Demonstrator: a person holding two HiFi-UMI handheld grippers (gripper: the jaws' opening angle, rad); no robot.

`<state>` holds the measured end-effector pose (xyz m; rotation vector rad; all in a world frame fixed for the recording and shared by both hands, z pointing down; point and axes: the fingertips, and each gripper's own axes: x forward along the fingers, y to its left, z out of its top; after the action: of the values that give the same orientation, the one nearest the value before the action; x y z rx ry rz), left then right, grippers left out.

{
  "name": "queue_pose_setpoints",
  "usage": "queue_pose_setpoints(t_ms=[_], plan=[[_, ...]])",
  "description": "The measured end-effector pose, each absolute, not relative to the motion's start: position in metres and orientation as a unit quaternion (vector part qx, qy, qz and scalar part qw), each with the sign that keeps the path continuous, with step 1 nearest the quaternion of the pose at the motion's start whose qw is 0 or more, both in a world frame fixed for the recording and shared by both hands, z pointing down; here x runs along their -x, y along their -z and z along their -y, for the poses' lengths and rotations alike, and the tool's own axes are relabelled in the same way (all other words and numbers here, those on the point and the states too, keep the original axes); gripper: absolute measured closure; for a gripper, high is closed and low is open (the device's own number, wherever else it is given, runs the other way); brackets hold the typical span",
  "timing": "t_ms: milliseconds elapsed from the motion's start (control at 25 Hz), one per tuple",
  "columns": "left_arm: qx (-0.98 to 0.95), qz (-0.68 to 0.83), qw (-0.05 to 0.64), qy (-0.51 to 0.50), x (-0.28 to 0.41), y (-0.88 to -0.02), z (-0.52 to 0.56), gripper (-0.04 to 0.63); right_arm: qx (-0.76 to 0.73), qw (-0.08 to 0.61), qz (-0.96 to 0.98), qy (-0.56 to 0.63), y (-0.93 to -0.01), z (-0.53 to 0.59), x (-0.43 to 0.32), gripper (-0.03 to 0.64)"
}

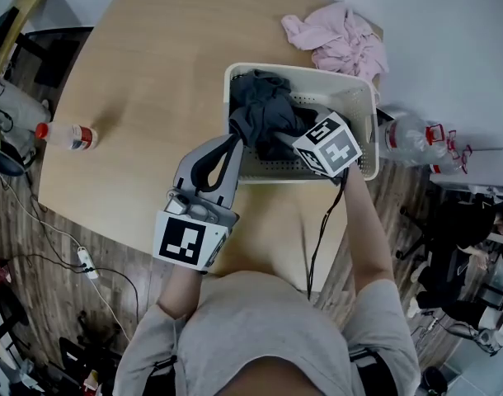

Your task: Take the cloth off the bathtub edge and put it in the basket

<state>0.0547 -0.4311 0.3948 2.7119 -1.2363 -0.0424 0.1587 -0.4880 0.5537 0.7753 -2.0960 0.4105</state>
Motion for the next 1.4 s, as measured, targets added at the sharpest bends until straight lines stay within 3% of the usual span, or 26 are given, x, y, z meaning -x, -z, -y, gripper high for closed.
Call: queue_pose_setpoints(t_ms=[240, 480, 600, 1040, 1400], plan=[[-0.911, 0.405, 0.066, 0.024, -0.061, -0.381, 0.412, 0.598, -0.338, 0.373, 0.851, -0.149, -0.516, 0.47, -0.162, 0.361], [-0.917, 0.395, 0.047, 0.033, -0.075, -0.364, 0.386, 0.598, -0.394, 0.275, 0.865, -0.143, -0.467, 0.443, -0.173, 0.569], [-0.92, 0.389, 0.04, 0.035, -0.082, -0.356, 0.369, 0.598, -0.428, 0.224, 0.864, -0.14, -0.443, 0.424, -0.18, 0.601], [-0.932, 0.359, 0.006, 0.041, -0.108, -0.327, 0.304, 0.598, -0.486, 0.13, 0.86, -0.092, -0.374, 0.341, -0.197, 0.607], [-0.939, 0.342, -0.013, 0.037, -0.122, -0.312, 0.254, 0.598, -0.522, 0.097, 0.845, -0.061, -0.344, 0.27, -0.211, 0.607]])
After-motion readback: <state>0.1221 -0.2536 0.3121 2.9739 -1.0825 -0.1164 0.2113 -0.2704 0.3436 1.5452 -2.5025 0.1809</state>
